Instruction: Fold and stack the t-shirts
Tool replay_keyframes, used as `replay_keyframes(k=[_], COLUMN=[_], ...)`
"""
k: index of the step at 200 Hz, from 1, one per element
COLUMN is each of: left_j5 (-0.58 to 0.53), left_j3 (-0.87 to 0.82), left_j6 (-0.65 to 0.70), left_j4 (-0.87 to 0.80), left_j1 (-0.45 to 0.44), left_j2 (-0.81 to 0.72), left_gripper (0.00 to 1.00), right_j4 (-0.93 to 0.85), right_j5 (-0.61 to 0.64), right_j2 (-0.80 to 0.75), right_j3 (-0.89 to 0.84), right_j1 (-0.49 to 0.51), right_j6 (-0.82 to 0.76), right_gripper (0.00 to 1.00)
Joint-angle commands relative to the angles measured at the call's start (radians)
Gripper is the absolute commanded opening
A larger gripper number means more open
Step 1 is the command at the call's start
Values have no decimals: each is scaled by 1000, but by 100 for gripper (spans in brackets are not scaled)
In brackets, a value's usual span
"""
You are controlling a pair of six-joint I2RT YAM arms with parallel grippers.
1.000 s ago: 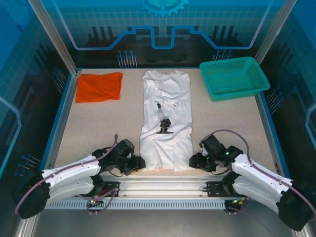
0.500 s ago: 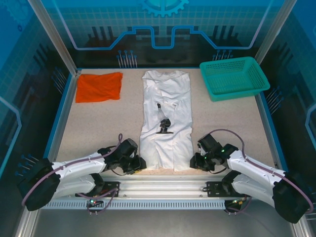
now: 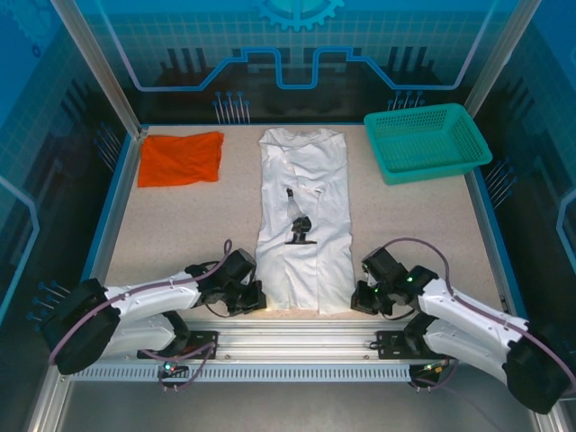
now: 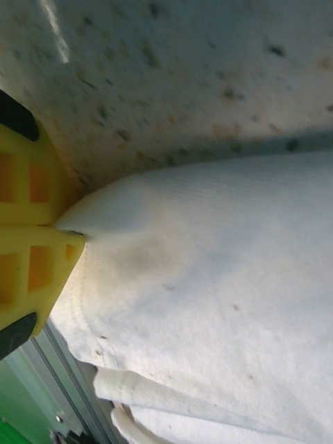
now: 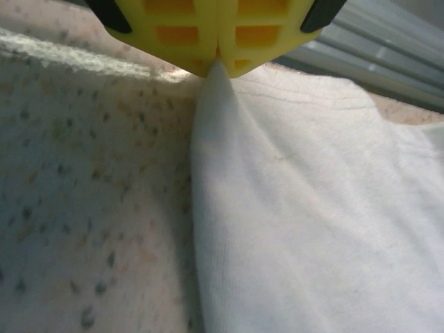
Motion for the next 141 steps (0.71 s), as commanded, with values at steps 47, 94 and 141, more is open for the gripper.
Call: replay_keyframes(k=[47, 94, 141], left_j5=[86, 115, 107], left_j3=[42, 32, 127], left_j6=[75, 62, 50], left_j4=[-238, -224, -230], left_j1=[-8, -8, 15], left_j2=[-171, -164, -155], left_gripper=[0, 0, 0], right_j4=[-173, -203, -210], right_j5=[0, 61, 186], right_j2=[-292, -291, -200], right_j3=[-82, -28, 132], right_j1=[53, 145, 121], right_j6=[269, 336, 276], right_gripper=[0, 0, 0])
